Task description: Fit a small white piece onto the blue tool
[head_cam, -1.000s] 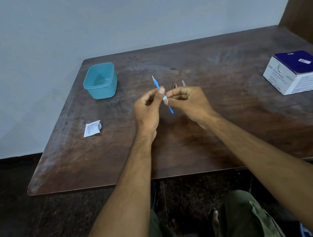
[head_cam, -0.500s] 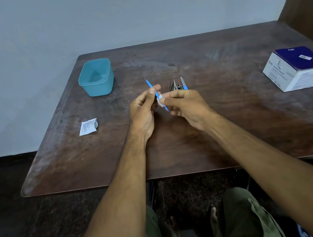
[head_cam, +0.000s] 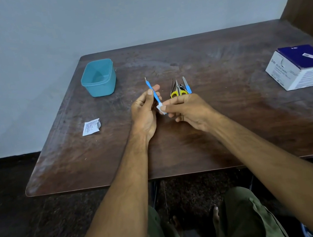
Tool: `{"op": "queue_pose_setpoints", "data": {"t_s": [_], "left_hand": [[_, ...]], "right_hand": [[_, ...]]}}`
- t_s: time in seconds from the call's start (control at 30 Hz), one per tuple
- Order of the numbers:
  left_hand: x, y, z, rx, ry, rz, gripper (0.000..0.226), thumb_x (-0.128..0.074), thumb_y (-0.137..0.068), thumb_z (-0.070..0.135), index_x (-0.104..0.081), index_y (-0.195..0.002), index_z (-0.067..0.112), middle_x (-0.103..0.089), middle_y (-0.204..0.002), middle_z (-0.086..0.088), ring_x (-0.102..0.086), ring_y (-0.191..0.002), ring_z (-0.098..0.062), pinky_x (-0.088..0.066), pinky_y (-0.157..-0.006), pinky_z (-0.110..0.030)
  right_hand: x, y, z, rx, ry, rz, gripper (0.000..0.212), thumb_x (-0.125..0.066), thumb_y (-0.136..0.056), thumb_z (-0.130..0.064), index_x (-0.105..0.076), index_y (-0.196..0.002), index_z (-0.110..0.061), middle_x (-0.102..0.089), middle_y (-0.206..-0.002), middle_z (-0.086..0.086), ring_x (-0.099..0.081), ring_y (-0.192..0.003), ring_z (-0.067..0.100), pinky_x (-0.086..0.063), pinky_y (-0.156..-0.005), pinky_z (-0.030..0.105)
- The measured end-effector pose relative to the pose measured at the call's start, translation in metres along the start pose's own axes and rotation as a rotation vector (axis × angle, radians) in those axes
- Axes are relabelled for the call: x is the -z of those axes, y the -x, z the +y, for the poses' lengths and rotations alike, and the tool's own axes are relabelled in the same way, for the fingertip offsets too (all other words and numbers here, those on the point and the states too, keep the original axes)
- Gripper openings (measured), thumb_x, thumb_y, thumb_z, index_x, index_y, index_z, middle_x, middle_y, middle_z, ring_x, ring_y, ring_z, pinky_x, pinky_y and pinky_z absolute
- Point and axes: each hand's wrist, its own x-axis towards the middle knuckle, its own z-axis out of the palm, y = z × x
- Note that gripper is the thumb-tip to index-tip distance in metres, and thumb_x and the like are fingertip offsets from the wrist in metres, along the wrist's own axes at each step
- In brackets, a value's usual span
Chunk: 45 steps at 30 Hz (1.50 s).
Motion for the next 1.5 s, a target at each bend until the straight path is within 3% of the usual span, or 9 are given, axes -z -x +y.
{"op": "queue_pose_setpoints", "data": {"t_s": [0.1,0.4,0.6,0.9,1.03,1.2,1.37,1.5], "left_hand": [[-0.001,-0.001,0.000,-0.005,0.004,0.007,0.021,-0.048,-0.100,0.012,-0.068,-0.096,0.009,-0.061,-0.077,-0.002,-0.055,-0.071,-0.007,-0.046,-0.069,-0.019],[-0.001,0.000,0.001,-0.005,0.032,0.008,0.018,-0.052,-0.097,0.011,-0.069,-0.091,0.008,-0.061,-0.072,0.000,-0.055,-0.065,-0.005,-0.048,-0.062,-0.018],[-0.001,-0.001,0.000,-0.008,0.006,0.003,0.017,-0.054,-0.097,0.013,-0.068,-0.091,0.009,-0.063,-0.066,0.004,-0.055,-0.060,-0.007,-0.046,-0.058,-0.020],[-0.001,0.000,0.000,0.027,-0.045,-0.043,0.020,-0.055,-0.097,0.020,-0.070,-0.091,0.007,-0.065,-0.073,0.003,-0.057,-0.067,-0.010,-0.047,-0.066,-0.026],[-0.004,0.004,0.003,0.052,-0.075,-0.133,0.024,-0.049,-0.100,0.018,-0.069,-0.093,0.007,-0.070,-0.075,0.002,-0.063,-0.067,-0.008,-0.050,-0.066,-0.019],[-0.004,0.005,0.004,0.041,-0.026,-0.121,0.022,-0.049,-0.099,0.012,-0.067,-0.088,0.008,-0.070,-0.070,0.003,-0.064,-0.065,-0.007,-0.051,-0.065,-0.017],[-0.004,0.003,0.001,0.034,-0.052,-0.117,0.018,-0.051,-0.099,0.014,-0.067,-0.092,0.008,-0.072,-0.081,-0.004,-0.066,-0.073,-0.011,-0.050,-0.066,-0.018],[-0.006,0.005,-0.001,0.007,-0.155,-0.139,0.017,-0.052,-0.099,0.016,-0.066,-0.092,0.009,-0.075,-0.079,-0.003,-0.070,-0.072,-0.011,-0.050,-0.063,-0.018]], "right_hand": [[0.010,0.003,0.000,-0.024,0.056,-0.024,0.012,-0.076,-0.079,-0.007,-0.072,-0.091,-0.006,-0.070,-0.080,0.008,-0.055,-0.059,0.007,-0.042,-0.051,0.018],[0.002,0.004,0.001,-0.036,-0.081,-0.021,0.012,-0.073,-0.082,-0.006,-0.071,-0.093,-0.001,-0.069,-0.080,0.007,-0.054,-0.058,0.005,-0.042,-0.050,0.015],[0.003,0.002,-0.007,0.041,-0.019,0.038,0.005,-0.075,-0.080,-0.007,-0.073,-0.084,-0.009,-0.068,-0.077,0.006,-0.054,-0.060,0.007,-0.042,-0.053,0.017],[0.001,0.009,-0.003,0.073,0.084,0.128,0.006,-0.075,-0.081,-0.012,-0.074,-0.087,-0.011,-0.070,-0.078,0.002,-0.056,-0.061,0.006,-0.042,-0.052,0.018],[-0.001,0.007,-0.008,0.125,0.054,0.213,0.003,-0.074,-0.082,-0.013,-0.074,-0.084,-0.014,-0.071,-0.075,0.000,-0.060,-0.062,0.006,-0.044,-0.052,0.016],[-0.005,0.010,-0.009,0.200,0.115,0.249,0.010,-0.073,-0.082,-0.016,-0.072,-0.075,-0.022,-0.070,-0.073,0.000,-0.061,-0.065,0.008,-0.043,-0.048,0.013],[0.004,0.006,-0.017,0.341,0.068,0.414,0.016,-0.073,-0.082,-0.014,-0.071,-0.069,-0.022,-0.065,-0.059,-0.010,-0.054,-0.054,0.000,-0.043,-0.054,0.018],[0.005,-0.002,-0.028,0.425,0.105,0.442,0.011,-0.076,-0.081,-0.020,-0.074,-0.073,-0.014,-0.068,-0.064,0.000,-0.057,-0.054,0.007,-0.047,-0.052,0.021]]}}
